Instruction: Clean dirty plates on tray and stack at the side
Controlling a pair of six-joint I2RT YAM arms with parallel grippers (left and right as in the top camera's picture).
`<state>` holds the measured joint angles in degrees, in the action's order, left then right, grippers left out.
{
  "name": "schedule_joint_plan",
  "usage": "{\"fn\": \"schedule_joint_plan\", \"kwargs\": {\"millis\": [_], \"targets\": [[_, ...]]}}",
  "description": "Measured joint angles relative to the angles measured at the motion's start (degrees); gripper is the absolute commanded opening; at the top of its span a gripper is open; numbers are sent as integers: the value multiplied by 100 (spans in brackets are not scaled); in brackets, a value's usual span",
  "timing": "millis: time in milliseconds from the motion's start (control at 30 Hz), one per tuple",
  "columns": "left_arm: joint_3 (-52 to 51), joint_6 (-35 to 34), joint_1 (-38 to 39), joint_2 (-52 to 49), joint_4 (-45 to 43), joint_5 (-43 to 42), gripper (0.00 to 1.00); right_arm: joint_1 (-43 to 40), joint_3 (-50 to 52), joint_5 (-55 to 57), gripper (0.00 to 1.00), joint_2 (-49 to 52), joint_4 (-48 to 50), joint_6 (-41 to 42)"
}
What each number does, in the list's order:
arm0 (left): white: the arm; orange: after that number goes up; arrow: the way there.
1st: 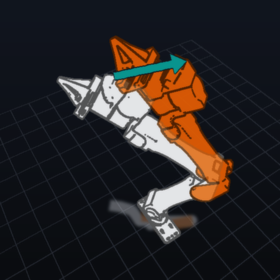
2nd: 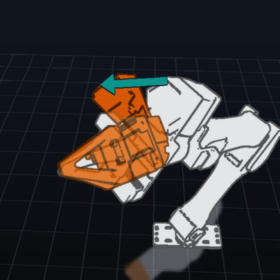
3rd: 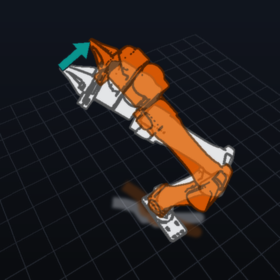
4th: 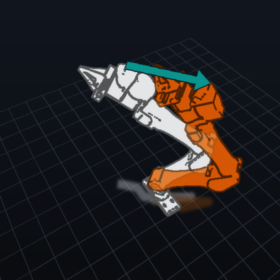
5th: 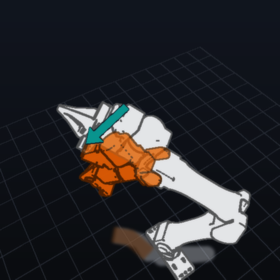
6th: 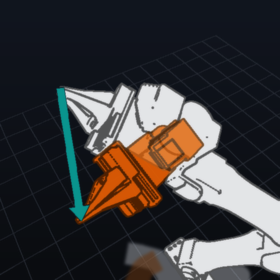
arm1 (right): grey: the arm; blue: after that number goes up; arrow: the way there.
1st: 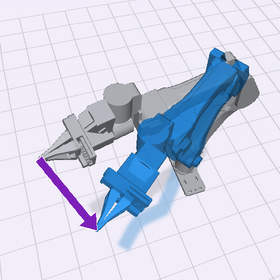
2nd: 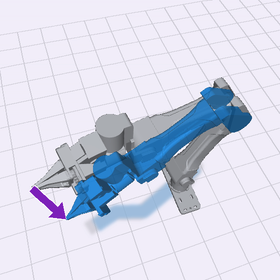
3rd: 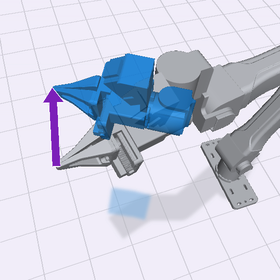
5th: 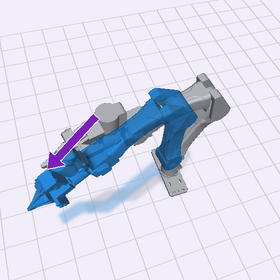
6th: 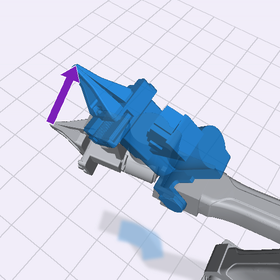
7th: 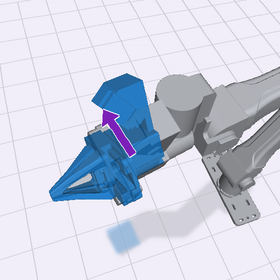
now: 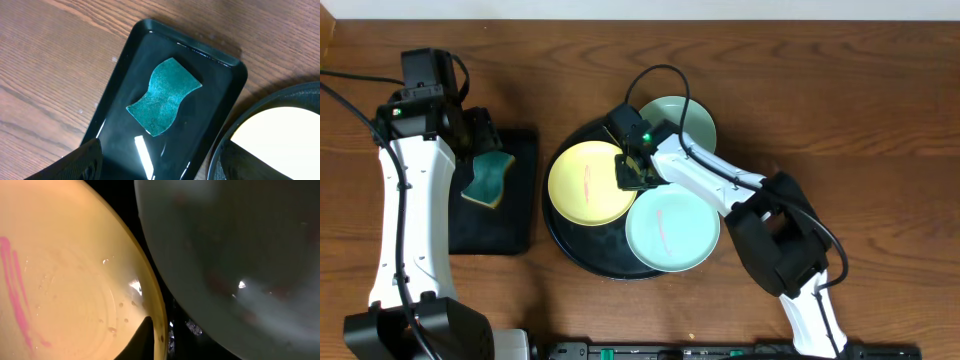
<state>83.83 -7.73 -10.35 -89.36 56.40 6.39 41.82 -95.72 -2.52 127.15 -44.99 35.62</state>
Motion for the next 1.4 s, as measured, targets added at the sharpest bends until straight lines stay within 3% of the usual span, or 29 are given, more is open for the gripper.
{"fn": "schedule_joint_plan", "kwargs": {"millis": [100,267,400,933,1400], "targets": [[-20,0,0,0,-15,0,76,0,-13,-35,1,63,42,4],[-267,0,0,-31,-127,0,73,-4,-70,-46,1,68,42,44],[-413,122,0,-212,-249,0,63,-4,-70,-48,1,70,44,42],[-474,1641,-2,-2041,-376,-2,58,-7,-70,-52,1,70,44,-24],[-476,2024,-299,-2553,-883,-111,55,-7,-70,-57,2,70,44,-48]]}}
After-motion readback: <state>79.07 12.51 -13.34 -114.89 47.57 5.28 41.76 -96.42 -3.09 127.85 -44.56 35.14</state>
